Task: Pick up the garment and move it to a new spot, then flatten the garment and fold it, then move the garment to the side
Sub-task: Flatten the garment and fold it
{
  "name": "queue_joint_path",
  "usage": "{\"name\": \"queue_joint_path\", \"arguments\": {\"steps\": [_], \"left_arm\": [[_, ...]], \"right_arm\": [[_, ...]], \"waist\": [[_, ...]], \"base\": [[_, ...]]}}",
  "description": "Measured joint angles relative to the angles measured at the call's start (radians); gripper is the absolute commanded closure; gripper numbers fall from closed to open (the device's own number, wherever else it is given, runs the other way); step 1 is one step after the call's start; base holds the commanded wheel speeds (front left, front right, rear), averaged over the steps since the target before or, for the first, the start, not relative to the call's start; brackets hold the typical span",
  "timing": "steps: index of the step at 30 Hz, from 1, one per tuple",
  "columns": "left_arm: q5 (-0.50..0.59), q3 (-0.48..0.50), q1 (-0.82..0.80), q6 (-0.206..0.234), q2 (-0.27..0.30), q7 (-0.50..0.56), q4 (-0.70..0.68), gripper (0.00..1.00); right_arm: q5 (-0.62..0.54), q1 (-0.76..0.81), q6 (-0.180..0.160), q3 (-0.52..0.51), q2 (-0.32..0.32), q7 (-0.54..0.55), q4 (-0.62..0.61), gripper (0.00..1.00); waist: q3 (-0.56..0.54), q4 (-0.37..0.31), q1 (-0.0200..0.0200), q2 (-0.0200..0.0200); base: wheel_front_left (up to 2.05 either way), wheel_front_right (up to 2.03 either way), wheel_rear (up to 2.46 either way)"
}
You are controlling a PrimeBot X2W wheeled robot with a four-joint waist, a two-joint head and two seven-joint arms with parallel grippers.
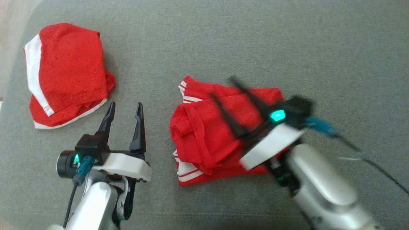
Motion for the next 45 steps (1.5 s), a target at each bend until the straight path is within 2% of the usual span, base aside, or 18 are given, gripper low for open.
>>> {"name": "queue_joint_path", "arguments": {"steps": [4, 5, 7, 11, 15, 30, 45], "left_arm": [[0.0, 0.003, 0.0, 0.007, 0.003, 0.0, -0.005, 0.0], [0.0, 0.005, 0.0, 0.007, 0.007, 0.0, -0.007, 0.0], [0.0, 0.007, 0.001, 0.008, 0.011, 0.0, -0.012, 0.0], [0.0, 0.014, 0.008, 0.009, 0.017, 0.0, -0.018, 0.0], [0.0, 0.025, 0.025, 0.015, 0.024, 0.0, -0.024, 0.0], [0.0, 0.029, 0.128, 0.032, 0.06, 0.007, -0.038, 0.0], [0.0, 0.019, 0.183, 0.051, 0.08, 0.028, -0.062, 0.0]], "right_arm": [[-0.077, 0.056, 0.0, -0.201, -0.034, 0.001, -0.09, 0.0], [-0.116, 0.106, 0.0, -0.295, -0.037, 0.009, -0.133, 0.0], [-0.151, 0.158, 0.0, -0.378, -0.039, 0.028, -0.168, 0.0], [-0.202, 0.258, 0.0, -0.517, -0.04, 0.057, -0.231, 0.0], [-0.228, 0.331, 0.0, -0.599, -0.036, 0.085, -0.281, 0.0], [-0.244, 0.491, 0.0, -0.651, 0.004, 0.126, -0.328, 0.0], [-0.256, 0.533, 0.0, -0.669, 0.012, 0.159, -0.347, 0.0]], "waist": [[-0.006, -0.016, 0.0, 0.0], [-0.009, -0.023, 0.0, 0.0], [-0.013, -0.03, 0.0, 0.0], [-0.021, -0.043, 0.0, 0.0], [-0.03, -0.056, 0.0, 0.0], [-0.137, -0.093, 0.0, 0.0], [-0.189, -0.096, 0.0, 0.0]], "base": [[0.0, 0.0, 0.0], [0.0, 0.0, 0.0], [0.0, 0.0, 0.0], [0.0, 0.0, 0.0], [0.0, 0.0, 0.0], [0.0, 0.0, 0.0], [0.0, 0.0, 0.0]]}}
